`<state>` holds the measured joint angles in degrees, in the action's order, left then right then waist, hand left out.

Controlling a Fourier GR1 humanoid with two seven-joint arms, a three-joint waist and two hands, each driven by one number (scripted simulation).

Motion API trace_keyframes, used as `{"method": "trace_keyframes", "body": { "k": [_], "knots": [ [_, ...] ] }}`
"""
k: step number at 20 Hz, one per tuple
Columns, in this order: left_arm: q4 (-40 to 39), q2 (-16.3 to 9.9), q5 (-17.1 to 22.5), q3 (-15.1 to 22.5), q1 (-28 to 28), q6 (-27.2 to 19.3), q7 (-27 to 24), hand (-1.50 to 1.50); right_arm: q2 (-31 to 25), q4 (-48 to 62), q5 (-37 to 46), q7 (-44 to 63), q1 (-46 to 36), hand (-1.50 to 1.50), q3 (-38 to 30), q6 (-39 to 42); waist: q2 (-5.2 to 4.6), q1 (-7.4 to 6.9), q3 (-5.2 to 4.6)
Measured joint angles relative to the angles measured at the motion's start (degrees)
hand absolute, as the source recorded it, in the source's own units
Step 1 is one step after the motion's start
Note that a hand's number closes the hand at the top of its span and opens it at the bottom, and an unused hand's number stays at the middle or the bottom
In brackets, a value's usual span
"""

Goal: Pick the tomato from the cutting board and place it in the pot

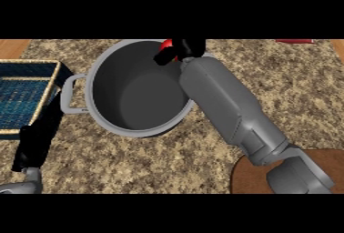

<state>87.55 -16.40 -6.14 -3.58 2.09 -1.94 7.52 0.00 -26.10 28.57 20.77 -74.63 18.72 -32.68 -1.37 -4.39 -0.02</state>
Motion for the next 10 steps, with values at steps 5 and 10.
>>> {"method": "trace_keyframes", "body": {
  "k": [5, 10],
  "knots": [
    [0.29, -0.14, 0.17, -0.46, 0.00, 0.06, 0.63, 0.00, 0.00, -5.49, -6.50, -7.57, 1.39, -1.50, -4.49, -8.20, 0.23, 0.26, 0.07],
    [-1.08, -0.47, 0.66, -2.01, -0.96, 0.32, -0.81, 0.00, 0.01, -11.05, -14.84, -11.51, 4.17, -1.50, -5.88, -9.58, 0.78, 1.62, 0.04]
  ]
}}
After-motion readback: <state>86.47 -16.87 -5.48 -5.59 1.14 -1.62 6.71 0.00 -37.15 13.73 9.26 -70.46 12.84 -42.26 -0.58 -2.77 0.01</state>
